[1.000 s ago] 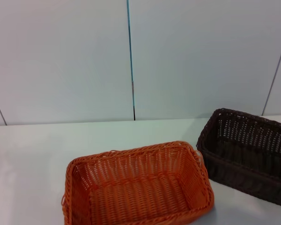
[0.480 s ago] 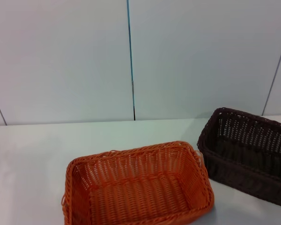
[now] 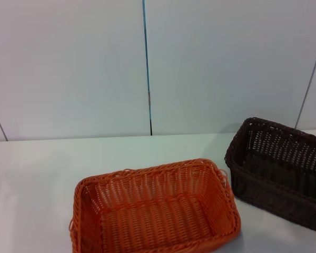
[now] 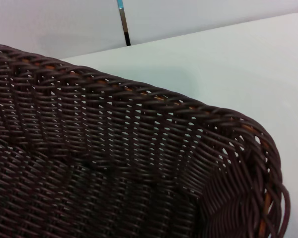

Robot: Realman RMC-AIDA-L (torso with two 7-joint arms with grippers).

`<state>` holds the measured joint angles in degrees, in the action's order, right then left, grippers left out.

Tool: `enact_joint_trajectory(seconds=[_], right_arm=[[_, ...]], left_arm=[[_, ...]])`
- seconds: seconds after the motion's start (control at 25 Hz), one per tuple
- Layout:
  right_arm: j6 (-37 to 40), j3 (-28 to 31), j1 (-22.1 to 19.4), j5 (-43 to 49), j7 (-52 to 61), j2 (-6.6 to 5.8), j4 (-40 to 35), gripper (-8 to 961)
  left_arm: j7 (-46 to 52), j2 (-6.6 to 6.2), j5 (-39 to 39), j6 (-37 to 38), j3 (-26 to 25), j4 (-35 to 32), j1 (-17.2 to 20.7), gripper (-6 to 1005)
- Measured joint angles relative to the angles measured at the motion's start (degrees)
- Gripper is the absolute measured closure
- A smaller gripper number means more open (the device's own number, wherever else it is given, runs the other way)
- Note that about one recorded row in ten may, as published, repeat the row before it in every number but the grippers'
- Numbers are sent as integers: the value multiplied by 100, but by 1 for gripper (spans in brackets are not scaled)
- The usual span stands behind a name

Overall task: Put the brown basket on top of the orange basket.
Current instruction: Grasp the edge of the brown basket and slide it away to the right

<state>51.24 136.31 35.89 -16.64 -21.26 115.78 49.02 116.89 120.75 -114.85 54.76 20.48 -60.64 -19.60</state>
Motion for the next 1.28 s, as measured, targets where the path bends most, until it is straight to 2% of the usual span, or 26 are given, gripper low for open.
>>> enact_joint_trajectory(seconds=[0.4, 1.04, 1.28], right_arm=[[233, 38, 7, 26, 40, -61, 117, 770], [764, 132, -18, 18, 235, -221, 856, 792], [922, 192, -2, 15, 261, -230, 1069, 798]], left_arm=[[8, 0, 0, 0, 1, 11, -17, 108], [0, -34, -5, -25, 0, 114, -26, 109], [0, -35, -15, -65, 1, 123, -28, 109]])
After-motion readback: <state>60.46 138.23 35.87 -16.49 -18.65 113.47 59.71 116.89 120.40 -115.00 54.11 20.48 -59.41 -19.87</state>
